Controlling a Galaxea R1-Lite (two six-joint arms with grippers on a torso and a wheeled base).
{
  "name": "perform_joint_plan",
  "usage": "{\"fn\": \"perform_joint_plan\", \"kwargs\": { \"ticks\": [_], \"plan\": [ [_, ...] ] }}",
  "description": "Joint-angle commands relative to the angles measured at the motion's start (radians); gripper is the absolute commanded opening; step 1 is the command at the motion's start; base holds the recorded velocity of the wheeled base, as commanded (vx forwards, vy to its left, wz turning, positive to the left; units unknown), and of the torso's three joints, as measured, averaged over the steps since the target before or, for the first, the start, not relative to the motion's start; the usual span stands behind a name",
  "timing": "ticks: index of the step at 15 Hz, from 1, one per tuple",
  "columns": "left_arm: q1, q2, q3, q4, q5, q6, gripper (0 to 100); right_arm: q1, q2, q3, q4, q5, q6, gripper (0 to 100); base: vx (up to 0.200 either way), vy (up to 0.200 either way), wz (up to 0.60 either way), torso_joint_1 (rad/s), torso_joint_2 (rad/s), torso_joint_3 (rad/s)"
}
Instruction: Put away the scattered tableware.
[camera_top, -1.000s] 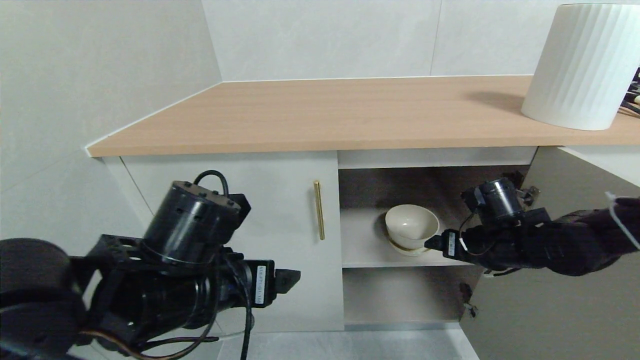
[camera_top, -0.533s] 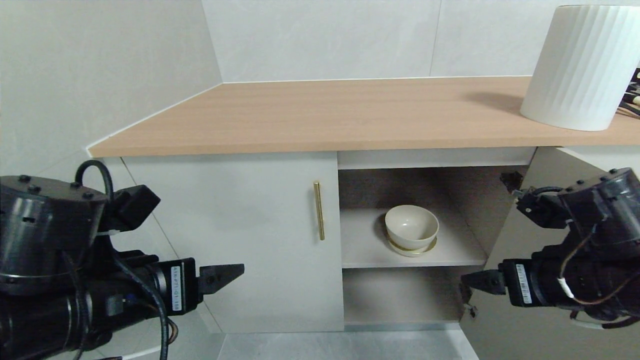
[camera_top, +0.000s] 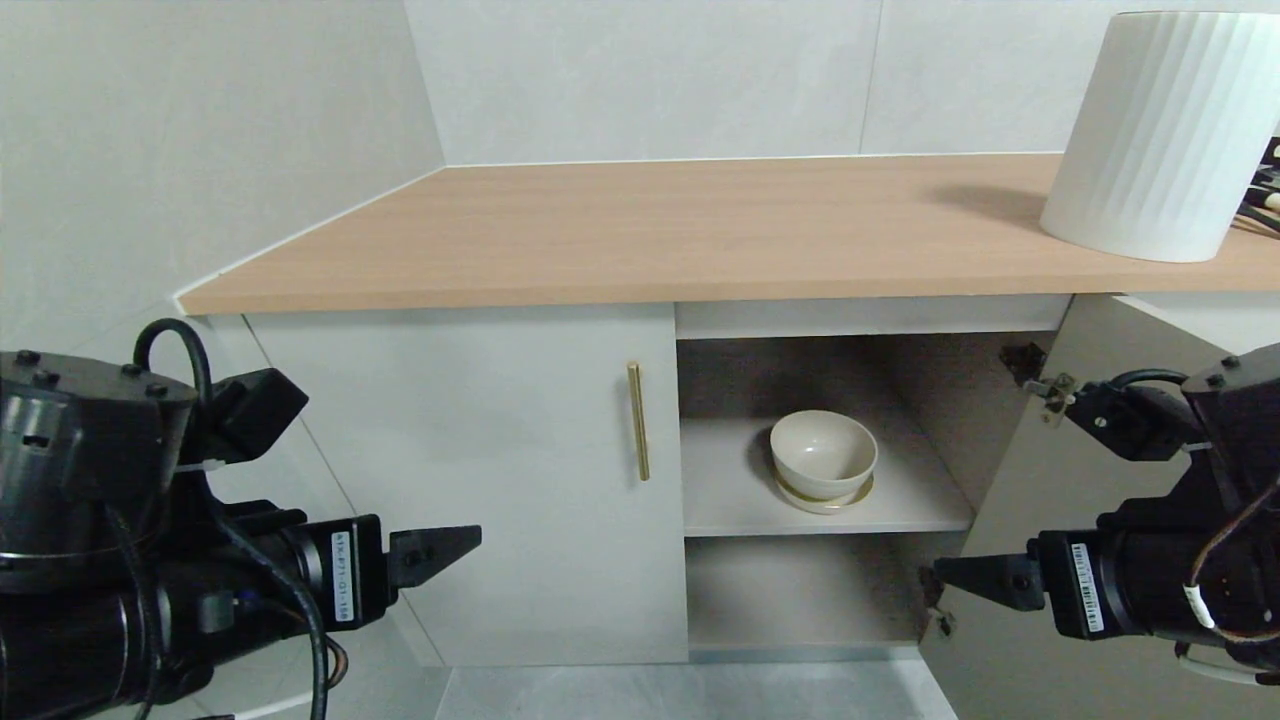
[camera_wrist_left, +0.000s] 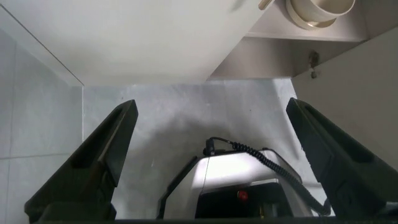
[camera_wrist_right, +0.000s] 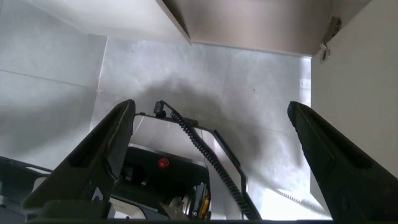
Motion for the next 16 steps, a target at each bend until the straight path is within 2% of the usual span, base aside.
{"fn": "perform_joint_plan", "kwargs": {
  "ticks": [1, 16],
  "plan": [
    [0.0, 0.01, 0.0, 0.0, 0.0, 0.0, 100, 0.001, -0.001, -0.001, 0.0, -0.001, 0.0, 100, 0.0, 0.0, 0.0, 0.0, 0.0, 0.0],
    [-0.008, 0.019, 0.005, 0.0, 0.0, 0.001, 100, 0.002, 0.002, 0.016, 0.004, 0.001, -0.023, 100, -0.2, 0.0, 0.0, 0.003, 0.0, 0.003]
  ]
}}
